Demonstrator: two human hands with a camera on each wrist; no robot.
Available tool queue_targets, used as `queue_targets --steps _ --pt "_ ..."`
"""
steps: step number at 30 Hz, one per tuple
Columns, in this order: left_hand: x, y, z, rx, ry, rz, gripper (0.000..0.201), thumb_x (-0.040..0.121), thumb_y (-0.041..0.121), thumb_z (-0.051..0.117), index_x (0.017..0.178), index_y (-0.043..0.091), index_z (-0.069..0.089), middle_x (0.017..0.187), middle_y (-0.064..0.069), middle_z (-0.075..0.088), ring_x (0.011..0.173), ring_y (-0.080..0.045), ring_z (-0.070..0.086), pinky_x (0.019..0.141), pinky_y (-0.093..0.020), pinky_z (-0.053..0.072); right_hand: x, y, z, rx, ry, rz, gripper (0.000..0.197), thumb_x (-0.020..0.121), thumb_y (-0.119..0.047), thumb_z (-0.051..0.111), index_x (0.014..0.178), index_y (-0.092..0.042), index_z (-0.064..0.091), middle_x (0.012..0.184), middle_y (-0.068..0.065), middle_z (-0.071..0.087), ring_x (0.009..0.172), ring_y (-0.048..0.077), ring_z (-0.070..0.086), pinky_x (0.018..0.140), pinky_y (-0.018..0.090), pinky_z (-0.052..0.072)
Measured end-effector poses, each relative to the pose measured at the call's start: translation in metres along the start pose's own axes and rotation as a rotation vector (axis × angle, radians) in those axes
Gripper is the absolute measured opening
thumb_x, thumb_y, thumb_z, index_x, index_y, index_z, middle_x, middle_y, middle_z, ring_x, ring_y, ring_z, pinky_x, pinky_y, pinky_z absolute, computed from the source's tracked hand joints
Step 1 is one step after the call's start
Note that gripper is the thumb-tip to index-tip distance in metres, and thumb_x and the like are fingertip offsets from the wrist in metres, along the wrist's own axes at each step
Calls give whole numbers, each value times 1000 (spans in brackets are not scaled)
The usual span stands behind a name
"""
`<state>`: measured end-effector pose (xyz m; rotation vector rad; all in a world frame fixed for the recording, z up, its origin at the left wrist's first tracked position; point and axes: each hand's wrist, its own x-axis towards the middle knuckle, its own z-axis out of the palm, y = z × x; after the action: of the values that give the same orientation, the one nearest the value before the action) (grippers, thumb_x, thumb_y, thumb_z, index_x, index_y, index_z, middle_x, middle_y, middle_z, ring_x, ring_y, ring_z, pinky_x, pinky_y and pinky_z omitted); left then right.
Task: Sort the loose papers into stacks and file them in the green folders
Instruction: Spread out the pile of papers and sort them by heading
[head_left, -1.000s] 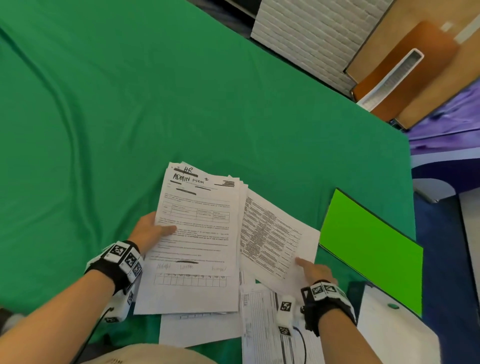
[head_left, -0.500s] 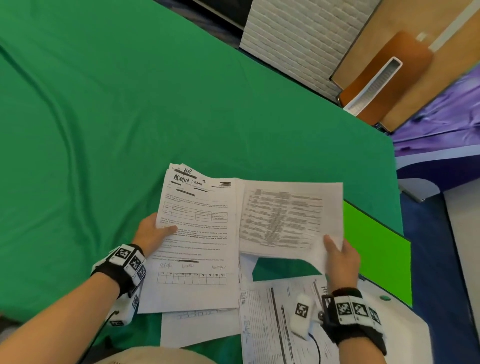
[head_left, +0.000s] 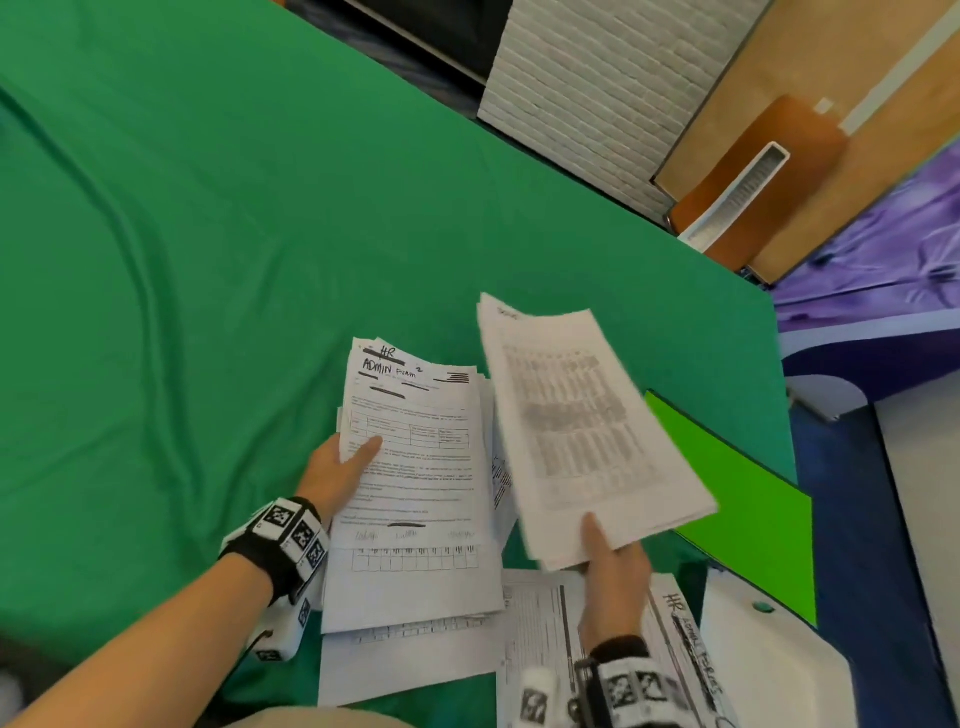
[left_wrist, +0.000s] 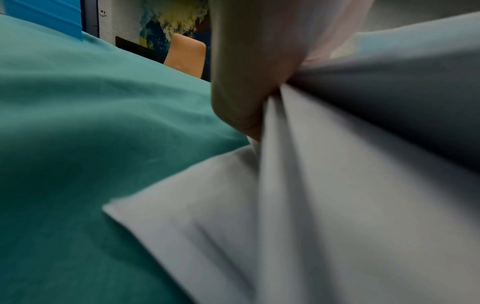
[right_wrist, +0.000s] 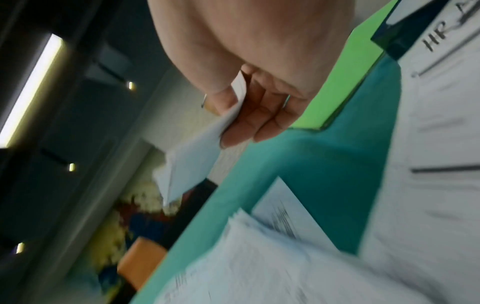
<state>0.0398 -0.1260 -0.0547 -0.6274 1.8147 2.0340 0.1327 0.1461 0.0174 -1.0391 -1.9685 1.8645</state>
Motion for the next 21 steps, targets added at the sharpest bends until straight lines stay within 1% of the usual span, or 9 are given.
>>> queue_targets --steps 2,5,7,10,12,15,17,19,21 --pt "0 -1 1 -32 0 -37 46 88 56 57 117 21 63 107 -1 73 99 -24 70 90 -46 54 -14 26 12 -141 -195 126 18 89 -8 66 102 -20 63 111 0 68 103 22 63 96 46 51" --pt "1 -2 2 -16 21 -23 49 83 58 63 118 23 64 109 2 71 99 -20 68 93 -41 52 -30 48 19 -433 -544 256 19 86 -17 71 105 -17 67 105 0 74 94 16 69 85 35 57" --pt "0 -3 4 52 20 21 45 83 38 73 123 20 61 115 1 68 104 -20 65 93 -36 50 -36 45 18 -581 -765 323 32 85 -28 73 110 -9 67 87 -2 76 77 11 71 68 23 56" --pt "2 -5 6 154 45 54 47 83 2 72 127 11 57 124 -8 65 111 -26 62 94 -39 50 -32 28 9 -832 -929 416 52 77 -57 71 100 -11 73 75 -1 74 65 10 69 57 15 49" --pt "0 1 9 209 53 94 51 83 -1 70 130 12 55 125 -7 64 113 -26 61 97 -43 49 -21 21 -2 -951 -873 432 62 72 -69 65 92 -11 73 76 0 74 65 9 69 60 17 49" --pt "-11 28 18 242 -8 213 49 84 1 70 128 15 53 115 5 66 107 -17 62 91 -35 50 2 15 -19 -995 -604 230 71 66 -78 58 91 -12 69 87 -2 74 79 9 68 80 25 52" --pt "-28 59 25 198 -165 271 47 85 1 69 124 20 52 107 15 65 98 -8 64 87 -29 51 17 7 -26 -810 -442 132 75 65 -76 62 114 -18 60 108 -5 65 101 11 62 94 33 48" --pt "-44 90 31 178 -342 324 43 84 2 69 118 24 54 108 11 69 98 -7 68 89 -32 55 26 -7 -26 -565 -368 69 86 67 -67 70 136 -22 45 125 -7 55 118 12 53 103 36 42" --pt "-57 115 39 209 -494 400 43 83 3 69 118 23 56 112 8 71 102 -8 68 85 -25 56 29 -24 -24 -337 -349 27 98 61 -67 78 140 -21 43 134 -6 55 124 12 52 109 41 39"
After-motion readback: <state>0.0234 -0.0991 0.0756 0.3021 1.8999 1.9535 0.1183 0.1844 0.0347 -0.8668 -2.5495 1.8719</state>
